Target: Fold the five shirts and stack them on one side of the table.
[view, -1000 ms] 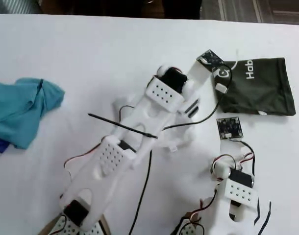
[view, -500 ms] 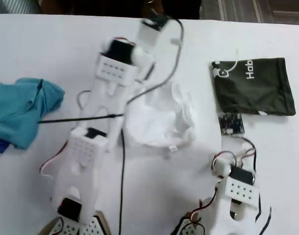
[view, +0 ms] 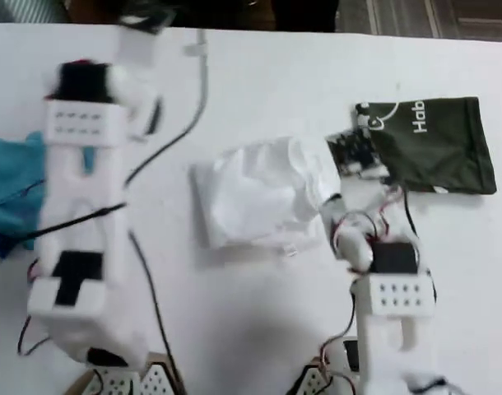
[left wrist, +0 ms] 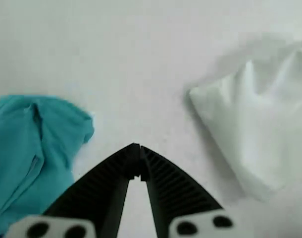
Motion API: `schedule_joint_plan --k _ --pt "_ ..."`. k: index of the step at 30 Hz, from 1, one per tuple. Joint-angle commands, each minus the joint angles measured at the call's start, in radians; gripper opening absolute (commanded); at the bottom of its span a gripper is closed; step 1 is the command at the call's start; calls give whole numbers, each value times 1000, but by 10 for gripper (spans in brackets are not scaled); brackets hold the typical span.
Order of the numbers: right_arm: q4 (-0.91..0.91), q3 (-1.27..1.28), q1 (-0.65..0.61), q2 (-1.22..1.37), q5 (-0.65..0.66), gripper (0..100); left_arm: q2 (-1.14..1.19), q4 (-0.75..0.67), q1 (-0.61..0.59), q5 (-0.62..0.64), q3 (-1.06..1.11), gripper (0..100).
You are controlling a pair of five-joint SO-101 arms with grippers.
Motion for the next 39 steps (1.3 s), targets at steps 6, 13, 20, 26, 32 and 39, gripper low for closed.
schedule_joint_plan --k 6,13,20,26,32,39 --pt "39 -336 -113 430 -8 21 -377 -178 -264 -55 521 28" --pt "38 -376 -168 628 -2 21 -586 -410 -402 -89 1043 28" --pt "1 -377 -159 776 2 21 -632 -611 -450 -89 1337 28" --pt "-38 -381 -101 869 2 21 -632 -736 -450 -83 1461 28" --pt "-25 -374 -47 895 40 21 -632 -878 -450 -81 1587 28" --pt "87 -382 -47 848 66 21 -632 -996 -446 -81 1690 28"
